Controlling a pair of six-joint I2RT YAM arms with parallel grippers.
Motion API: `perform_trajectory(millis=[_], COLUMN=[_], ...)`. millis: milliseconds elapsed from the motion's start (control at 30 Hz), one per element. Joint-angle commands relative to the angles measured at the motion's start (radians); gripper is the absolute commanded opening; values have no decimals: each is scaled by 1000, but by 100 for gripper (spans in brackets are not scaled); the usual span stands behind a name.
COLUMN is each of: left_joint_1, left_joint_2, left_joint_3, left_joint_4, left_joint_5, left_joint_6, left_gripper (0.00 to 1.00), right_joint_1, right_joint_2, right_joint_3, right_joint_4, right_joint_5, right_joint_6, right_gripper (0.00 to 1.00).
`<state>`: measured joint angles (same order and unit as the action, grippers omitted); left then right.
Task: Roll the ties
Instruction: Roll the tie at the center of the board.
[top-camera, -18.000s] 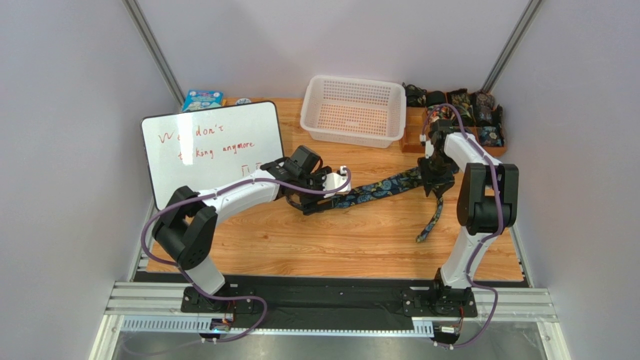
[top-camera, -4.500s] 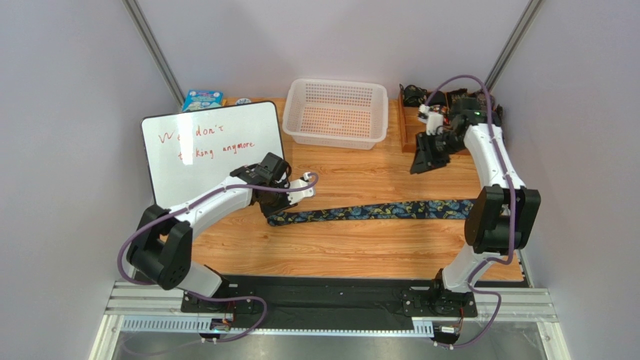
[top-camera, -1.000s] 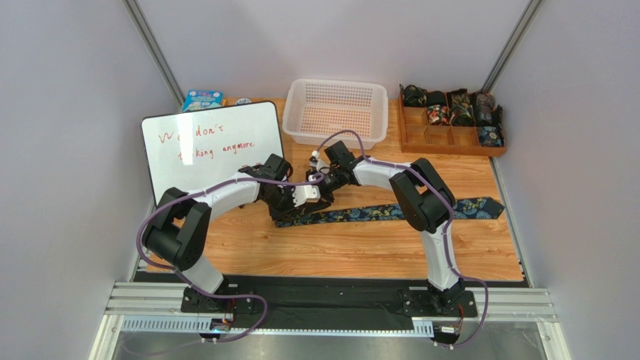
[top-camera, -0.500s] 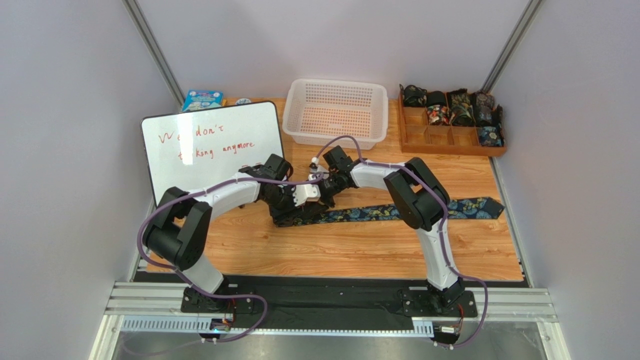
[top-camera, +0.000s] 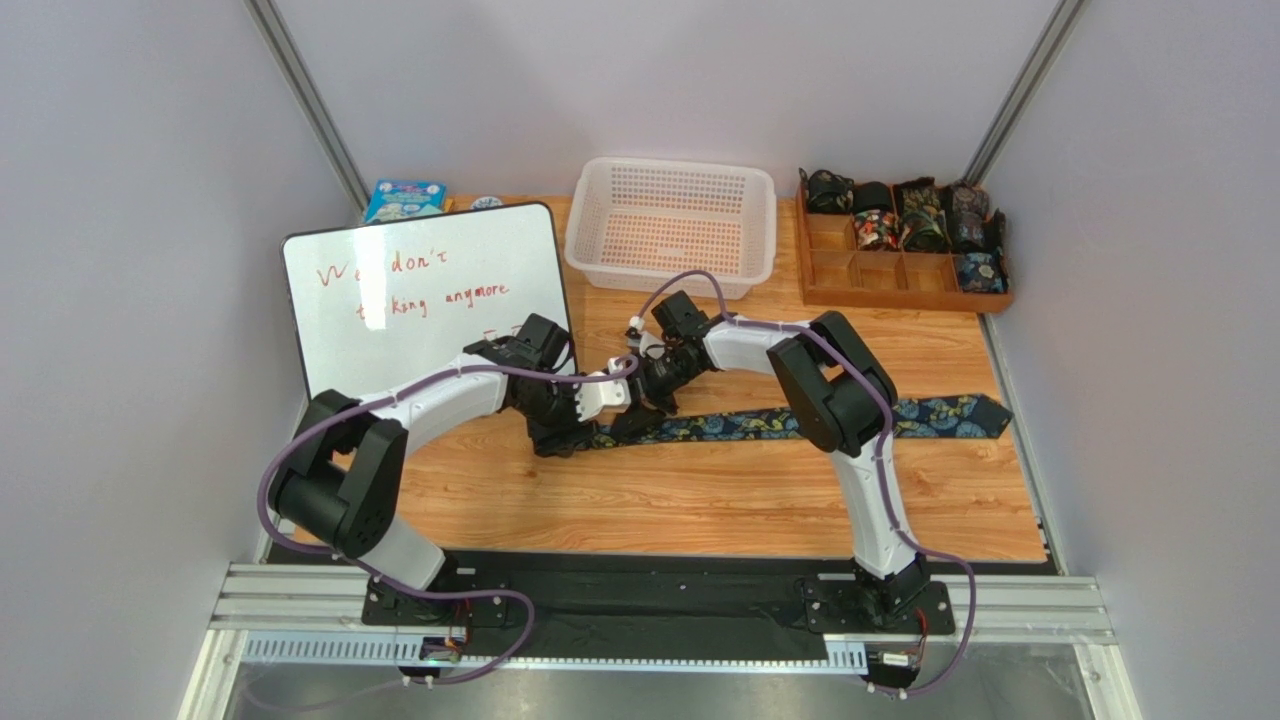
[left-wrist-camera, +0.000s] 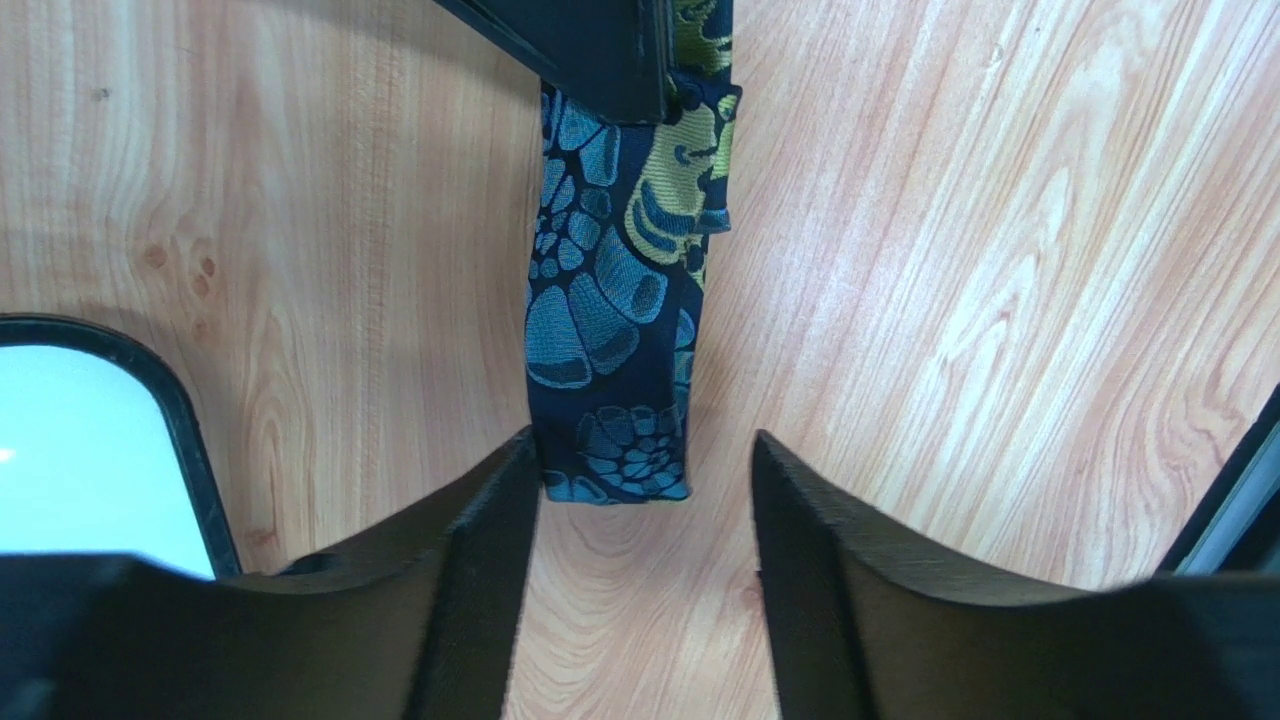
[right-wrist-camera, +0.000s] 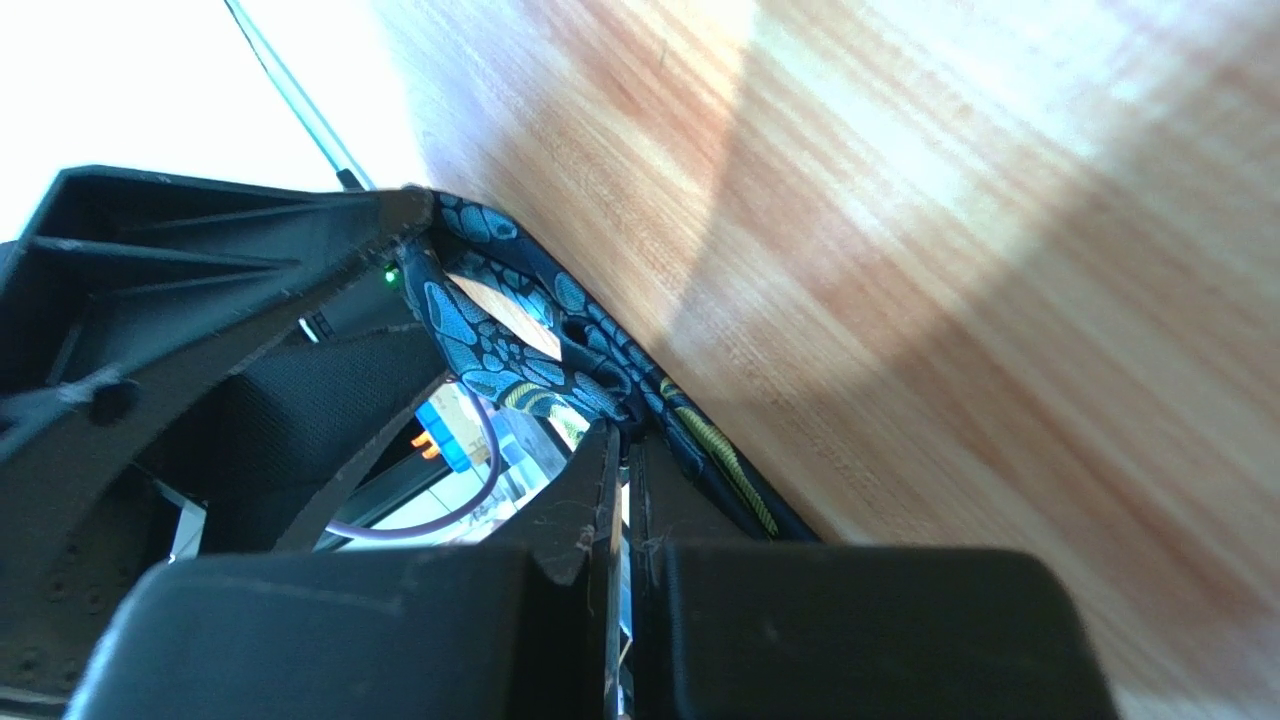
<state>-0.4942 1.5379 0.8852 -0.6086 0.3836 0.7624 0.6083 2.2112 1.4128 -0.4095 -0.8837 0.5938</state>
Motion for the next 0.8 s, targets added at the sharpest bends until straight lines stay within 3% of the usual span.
perform_trajectory(millis=[0, 133, 333, 500, 767], left_joint_1=[3, 3, -7, -26, -56], left_joint_2=[16, 5, 24, 28, 45], left_joint_3=[14, 38, 104, 132, 146], left_joint_4=[6, -2, -20, -25, -20], left_joint_5=[18, 40, 70, 89, 93], left_joint_6=[34, 23, -11, -21, -28], left_gripper=[56, 36, 27, 27, 27], right_joint_1=[-7, -5, -7, -18, -76], right_joint_2=[25, 21, 1, -37, -90], right_joint_3=[34, 44, 63, 74, 46], right_joint_4=[-14, -11, -5, -8, -58], right_joint_5=[9, -21, -64, -90, -130], right_joint_6=[-25, -15, 18, 58, 40], right_gripper=[0, 4, 21, 41, 44])
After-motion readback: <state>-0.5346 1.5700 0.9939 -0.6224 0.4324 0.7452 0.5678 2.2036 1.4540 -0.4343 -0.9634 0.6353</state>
